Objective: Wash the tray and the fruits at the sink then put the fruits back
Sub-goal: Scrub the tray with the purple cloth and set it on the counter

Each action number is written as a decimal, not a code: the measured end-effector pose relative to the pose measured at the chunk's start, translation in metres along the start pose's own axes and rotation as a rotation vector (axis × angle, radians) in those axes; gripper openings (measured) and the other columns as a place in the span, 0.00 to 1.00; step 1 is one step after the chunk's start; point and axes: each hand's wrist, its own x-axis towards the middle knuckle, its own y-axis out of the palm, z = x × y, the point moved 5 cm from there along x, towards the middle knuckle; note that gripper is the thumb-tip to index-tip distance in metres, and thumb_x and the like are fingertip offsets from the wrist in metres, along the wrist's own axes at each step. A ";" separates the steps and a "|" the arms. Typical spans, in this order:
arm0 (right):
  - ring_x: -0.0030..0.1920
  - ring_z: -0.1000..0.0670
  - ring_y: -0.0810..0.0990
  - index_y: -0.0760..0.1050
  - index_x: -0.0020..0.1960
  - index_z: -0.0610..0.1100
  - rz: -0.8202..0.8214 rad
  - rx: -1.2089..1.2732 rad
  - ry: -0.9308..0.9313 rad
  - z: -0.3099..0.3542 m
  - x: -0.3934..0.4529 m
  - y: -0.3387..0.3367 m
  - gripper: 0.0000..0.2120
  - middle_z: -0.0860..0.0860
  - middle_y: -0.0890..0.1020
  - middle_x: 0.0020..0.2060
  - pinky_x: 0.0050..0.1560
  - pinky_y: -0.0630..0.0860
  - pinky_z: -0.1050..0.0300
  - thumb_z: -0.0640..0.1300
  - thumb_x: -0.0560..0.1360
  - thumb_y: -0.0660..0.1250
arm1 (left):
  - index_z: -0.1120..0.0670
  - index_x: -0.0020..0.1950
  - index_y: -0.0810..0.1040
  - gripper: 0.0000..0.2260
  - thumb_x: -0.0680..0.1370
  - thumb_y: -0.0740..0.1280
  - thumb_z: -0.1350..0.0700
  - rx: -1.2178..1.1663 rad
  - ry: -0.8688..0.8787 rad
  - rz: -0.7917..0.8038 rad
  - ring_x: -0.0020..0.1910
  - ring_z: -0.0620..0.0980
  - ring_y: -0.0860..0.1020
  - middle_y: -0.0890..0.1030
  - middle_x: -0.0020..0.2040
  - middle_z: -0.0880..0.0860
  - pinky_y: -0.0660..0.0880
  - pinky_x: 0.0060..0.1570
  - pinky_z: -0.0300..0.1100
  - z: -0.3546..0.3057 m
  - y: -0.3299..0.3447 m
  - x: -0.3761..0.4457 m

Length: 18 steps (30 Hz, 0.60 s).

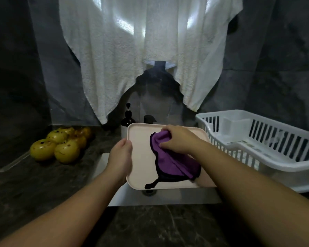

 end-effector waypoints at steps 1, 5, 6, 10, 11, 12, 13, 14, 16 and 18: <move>0.51 0.51 0.79 0.77 0.59 0.55 0.000 0.030 0.048 -0.008 0.002 -0.002 0.17 0.50 0.82 0.57 0.50 0.76 0.54 0.54 0.72 0.75 | 0.50 0.52 0.83 0.13 0.85 0.59 0.56 0.017 0.011 0.011 0.40 0.49 0.85 0.87 0.43 0.51 0.78 0.36 0.39 0.002 0.005 0.002; 0.39 0.51 0.81 0.76 0.49 0.50 -0.100 0.490 0.227 -0.049 0.006 -0.027 0.09 0.50 0.82 0.42 0.33 0.76 0.58 0.47 0.74 0.76 | 0.44 0.47 0.84 0.15 0.85 0.60 0.56 0.028 0.068 0.012 0.40 0.47 0.84 0.86 0.40 0.45 0.76 0.37 0.41 0.006 0.012 0.013; 0.36 0.52 0.80 0.76 0.50 0.50 -0.131 0.628 0.269 -0.060 0.006 -0.037 0.09 0.50 0.82 0.40 0.30 0.75 0.60 0.47 0.75 0.75 | 0.42 0.45 0.85 0.17 0.85 0.61 0.56 0.006 0.065 0.002 0.40 0.46 0.84 0.86 0.40 0.44 0.76 0.36 0.39 0.008 0.012 0.017; 0.27 0.55 0.77 0.77 0.48 0.48 -0.212 0.769 0.365 -0.100 0.007 -0.075 0.05 0.50 0.81 0.35 0.27 0.72 0.63 0.47 0.79 0.71 | 0.38 0.42 0.85 0.20 0.85 0.61 0.57 -0.060 0.042 0.019 0.37 0.44 0.85 0.87 0.40 0.43 0.78 0.31 0.38 0.011 0.022 0.028; 0.27 0.54 0.75 0.78 0.48 0.46 -0.218 0.766 0.383 -0.109 0.007 -0.082 0.05 0.49 0.79 0.35 0.27 0.72 0.62 0.47 0.80 0.70 | 0.40 0.44 0.85 0.19 0.85 0.60 0.57 -0.051 0.040 0.031 0.36 0.43 0.85 0.87 0.39 0.43 0.78 0.31 0.38 0.012 0.026 0.030; 0.27 0.53 0.74 0.78 0.48 0.43 -0.225 0.764 0.414 -0.118 0.007 -0.087 0.06 0.47 0.78 0.34 0.27 0.73 0.61 0.46 0.80 0.69 | 0.42 0.46 0.85 0.17 0.86 0.60 0.56 -0.037 0.038 0.035 0.36 0.42 0.85 0.87 0.39 0.42 0.78 0.30 0.38 0.014 0.030 0.033; 0.27 0.51 0.74 0.78 0.48 0.42 -0.231 0.754 0.454 -0.127 0.006 -0.091 0.07 0.46 0.78 0.34 0.29 0.74 0.59 0.45 0.81 0.69 | 0.45 0.49 0.83 0.14 0.86 0.60 0.56 -0.029 0.036 0.026 0.35 0.40 0.84 0.86 0.38 0.41 0.77 0.29 0.37 0.017 0.033 0.036; 0.29 0.50 0.75 0.77 0.48 0.40 -0.233 0.733 0.500 -0.136 0.004 -0.094 0.07 0.45 0.78 0.35 0.30 0.76 0.58 0.45 0.81 0.69 | 0.48 0.51 0.82 0.12 0.86 0.59 0.56 -0.031 0.031 0.008 0.33 0.40 0.84 0.86 0.37 0.41 0.76 0.27 0.35 0.019 0.035 0.039; 0.30 0.47 0.77 0.76 0.49 0.38 -0.238 0.697 0.589 -0.151 0.000 -0.097 0.09 0.43 0.79 0.37 0.33 0.80 0.56 0.44 0.81 0.69 | 0.50 0.57 0.81 0.10 0.86 0.60 0.56 -0.037 0.000 -0.027 0.33 0.41 0.83 0.85 0.37 0.44 0.75 0.25 0.35 0.026 0.035 0.044; 0.28 0.46 0.79 0.74 0.48 0.36 -0.258 0.686 0.649 -0.164 -0.003 -0.100 0.10 0.41 0.80 0.36 0.33 0.83 0.54 0.43 0.82 0.68 | 0.51 0.63 0.80 0.11 0.86 0.60 0.55 -0.037 -0.031 -0.036 0.37 0.44 0.83 0.84 0.42 0.45 0.74 0.30 0.38 0.032 0.035 0.047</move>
